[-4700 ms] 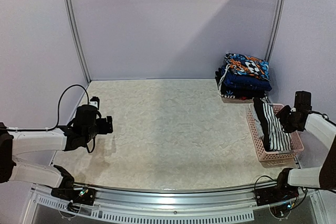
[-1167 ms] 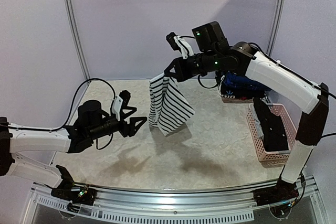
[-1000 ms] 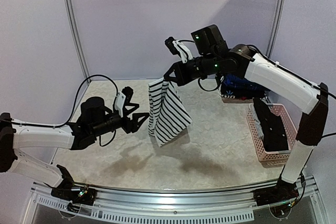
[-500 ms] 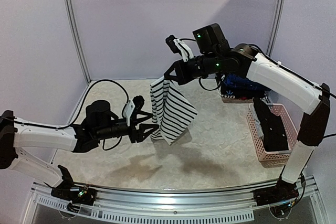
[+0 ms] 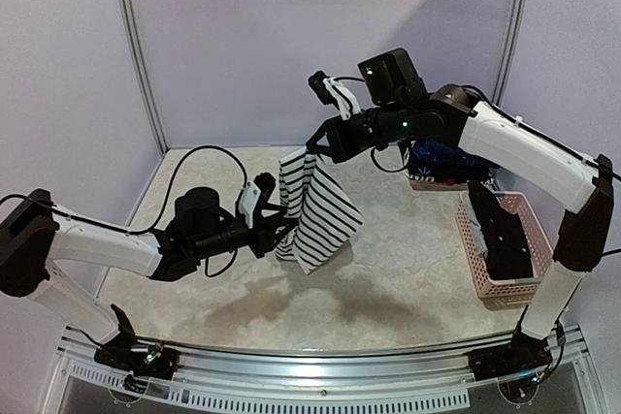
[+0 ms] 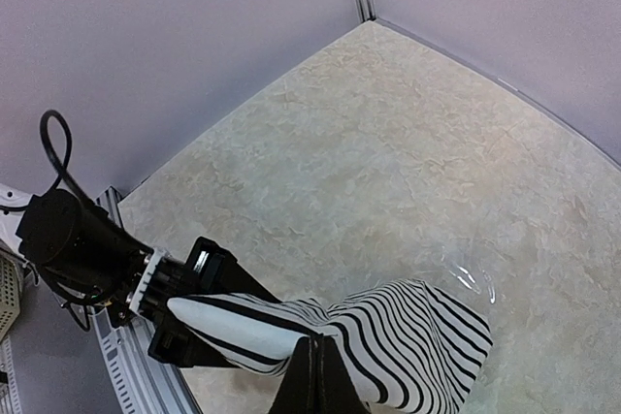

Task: Fold and stack the mixed laundry pile
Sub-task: Pass from the right arm to the left

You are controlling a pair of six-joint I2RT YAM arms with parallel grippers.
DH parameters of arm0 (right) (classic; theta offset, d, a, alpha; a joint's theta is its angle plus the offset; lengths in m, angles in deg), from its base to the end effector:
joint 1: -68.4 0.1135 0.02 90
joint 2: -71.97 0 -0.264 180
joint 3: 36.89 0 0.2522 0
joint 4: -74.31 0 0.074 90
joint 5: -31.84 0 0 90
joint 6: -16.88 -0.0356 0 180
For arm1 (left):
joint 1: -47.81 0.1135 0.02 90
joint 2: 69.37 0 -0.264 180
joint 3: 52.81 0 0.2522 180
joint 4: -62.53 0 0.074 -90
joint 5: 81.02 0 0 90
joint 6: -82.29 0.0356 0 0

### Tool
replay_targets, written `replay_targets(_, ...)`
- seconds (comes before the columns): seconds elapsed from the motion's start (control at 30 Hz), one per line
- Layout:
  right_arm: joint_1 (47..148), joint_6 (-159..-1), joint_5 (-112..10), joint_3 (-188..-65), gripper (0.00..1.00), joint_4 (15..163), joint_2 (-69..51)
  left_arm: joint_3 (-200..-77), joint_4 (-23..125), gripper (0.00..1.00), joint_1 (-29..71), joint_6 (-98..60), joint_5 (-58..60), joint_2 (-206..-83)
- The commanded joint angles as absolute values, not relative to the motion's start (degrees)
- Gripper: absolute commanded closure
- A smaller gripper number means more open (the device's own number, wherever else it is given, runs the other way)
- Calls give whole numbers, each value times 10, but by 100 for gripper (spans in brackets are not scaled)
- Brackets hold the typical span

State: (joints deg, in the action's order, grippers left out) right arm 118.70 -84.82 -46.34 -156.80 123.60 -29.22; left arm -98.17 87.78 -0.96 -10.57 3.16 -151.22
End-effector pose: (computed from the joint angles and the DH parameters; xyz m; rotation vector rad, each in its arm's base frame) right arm 0.2523 0.3153 0.3981 -0.8535 2.0422 0.8456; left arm 0.1902 -0.2225 0.2035 0.7818 1.6505 -0.7357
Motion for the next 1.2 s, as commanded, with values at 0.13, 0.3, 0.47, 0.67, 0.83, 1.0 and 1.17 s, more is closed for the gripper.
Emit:
replay_targets(0.13, 1189, -853, -480, -1532, 100, 1216, -251, -1008, 918, 100, -22, -138, 31, -1535)
replay_targets(0.3, 1189, -852, -538, -1519, 100, 1210, -256, -1014, 870, 100, -37, -153, 8, -1504)
replay_targets(0.47, 1187, -851, -611, -1519, 94, 1211, -279, -1030, 794, 100, -47, -170, 2, -1466)
replay_targets(0.67, 1180, -847, -621, -1502, 75, 1214, -292, -1039, 742, 100, -50, -193, 14, -1430)
replay_targets(0.83, 1178, -843, -638, -1470, 47, 1206, -272, -1063, 713, 100, -50, -213, 28, -1434)
replay_targets(1.0, 1178, -838, -664, -1418, 24, 1192, -226, -1087, 715, 100, -50, -244, 35, -1457)
replay_targets(1.17, 1179, -841, -701, -1344, 17, 1178, -163, -1120, 726, 100, -50, -297, 86, -1498)
